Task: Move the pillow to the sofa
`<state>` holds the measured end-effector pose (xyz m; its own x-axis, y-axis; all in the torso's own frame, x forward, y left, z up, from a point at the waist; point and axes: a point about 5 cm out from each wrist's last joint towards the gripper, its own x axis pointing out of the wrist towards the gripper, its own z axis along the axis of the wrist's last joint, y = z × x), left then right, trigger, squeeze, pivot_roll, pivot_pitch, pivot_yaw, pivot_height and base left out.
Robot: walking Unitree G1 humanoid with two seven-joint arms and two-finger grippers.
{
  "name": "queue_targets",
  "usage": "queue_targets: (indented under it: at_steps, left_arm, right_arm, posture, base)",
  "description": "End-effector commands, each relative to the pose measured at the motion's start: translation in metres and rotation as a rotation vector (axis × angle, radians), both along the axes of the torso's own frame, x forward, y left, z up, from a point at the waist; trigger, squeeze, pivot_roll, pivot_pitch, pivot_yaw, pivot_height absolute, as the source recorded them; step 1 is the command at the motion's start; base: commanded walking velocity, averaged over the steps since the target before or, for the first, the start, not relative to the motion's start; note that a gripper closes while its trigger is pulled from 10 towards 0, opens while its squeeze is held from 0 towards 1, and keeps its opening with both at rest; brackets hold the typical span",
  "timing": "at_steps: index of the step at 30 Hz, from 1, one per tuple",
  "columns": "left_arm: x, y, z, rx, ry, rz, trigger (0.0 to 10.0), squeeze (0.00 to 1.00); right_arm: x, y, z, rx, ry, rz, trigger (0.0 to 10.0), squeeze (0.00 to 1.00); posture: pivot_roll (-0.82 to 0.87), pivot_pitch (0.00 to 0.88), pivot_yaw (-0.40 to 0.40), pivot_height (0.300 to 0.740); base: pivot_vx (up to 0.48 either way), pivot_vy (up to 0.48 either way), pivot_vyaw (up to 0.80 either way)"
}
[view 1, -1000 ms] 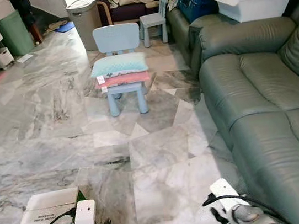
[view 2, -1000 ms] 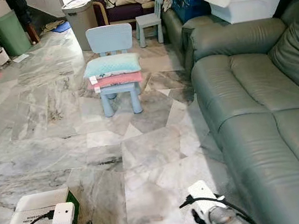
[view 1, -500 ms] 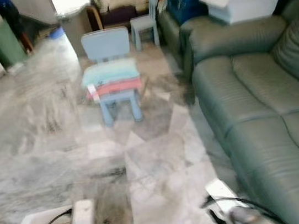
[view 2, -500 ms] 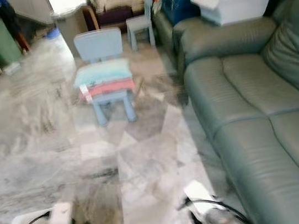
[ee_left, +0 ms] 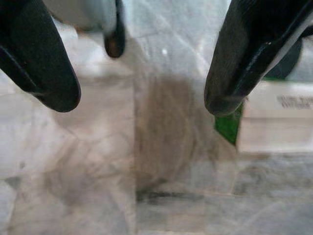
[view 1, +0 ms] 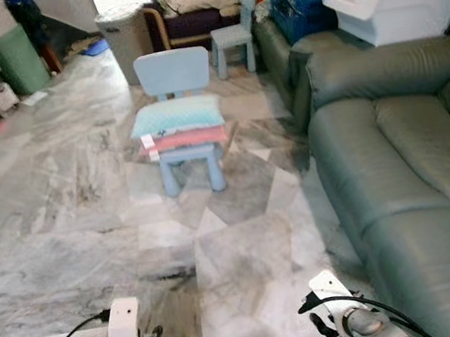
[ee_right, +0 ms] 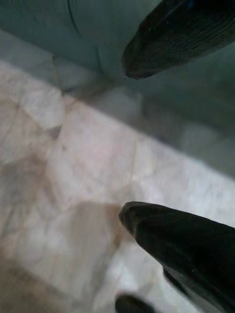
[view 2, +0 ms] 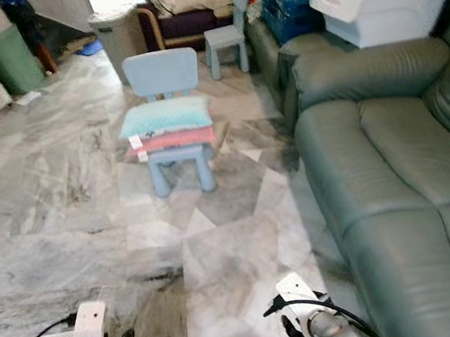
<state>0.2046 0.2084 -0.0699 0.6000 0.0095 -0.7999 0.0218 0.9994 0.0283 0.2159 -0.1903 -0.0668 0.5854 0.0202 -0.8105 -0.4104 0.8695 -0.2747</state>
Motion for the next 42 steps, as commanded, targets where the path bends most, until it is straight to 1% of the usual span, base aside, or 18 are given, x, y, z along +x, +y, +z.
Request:
queue_targets:
  at_steps: [1,10,13,32,39,42]
  left_arm:
    - [-0.0012,0.0126,0.0018,0.035,0.005,0.007,10.0,0.00]
    - [-0.0025,0.0124,0.0010,0.045,0.012,0.001,10.0,0.00]
    - [-0.0029,0.0131,0.0009,0.063,0.017,-0.014,10.0,0.00]
    - [-0.0065,0.0130,-0.0012,0.076,0.032,-0.021,10.0,0.00]
    - [-0.0071,0.0125,-0.0016,0.067,0.031,-0.017,10.0,0.00]
    - [-0.0075,0.0123,-0.0019,0.064,0.032,-0.011,10.0,0.00]
  right_arm:
    - [0.0049,0.0142,0.0014,0.032,-0.013,0.029,10.0,0.00]
    - [0.0059,0.0149,0.0020,0.036,-0.019,0.028,10.0,0.00]
    - [0.0068,0.0152,0.0025,0.036,-0.023,0.029,10.0,0.00]
    - [0.0067,0.0159,0.0026,0.033,-0.030,0.039,10.0,0.00]
    - [0.0060,0.0159,0.0022,0.033,-0.029,0.041,10.0,0.00]
    - [0.0057,0.0156,0.0020,0.032,-0.028,0.042,10.0,0.00]
  posture:
    - [-0.03,0.000,0.030,0.740]
    - [-0.03,0.000,0.030,0.740]
    - [-0.03,0.000,0.028,0.740]
    - [-0.04,0.000,0.030,0.740]
    - [-0.03,0.000,0.028,0.740]
    - [-0.03,0.000,0.027,0.740]
  base:
    - [0.319,0.360,0.00]
    - [0.321,0.358,0.00]
    - [0.369,0.305,0.00]
    - [0.427,0.000,0.00]
    - [0.426,0.000,0.00]
    - [0.382,0.289,0.00]
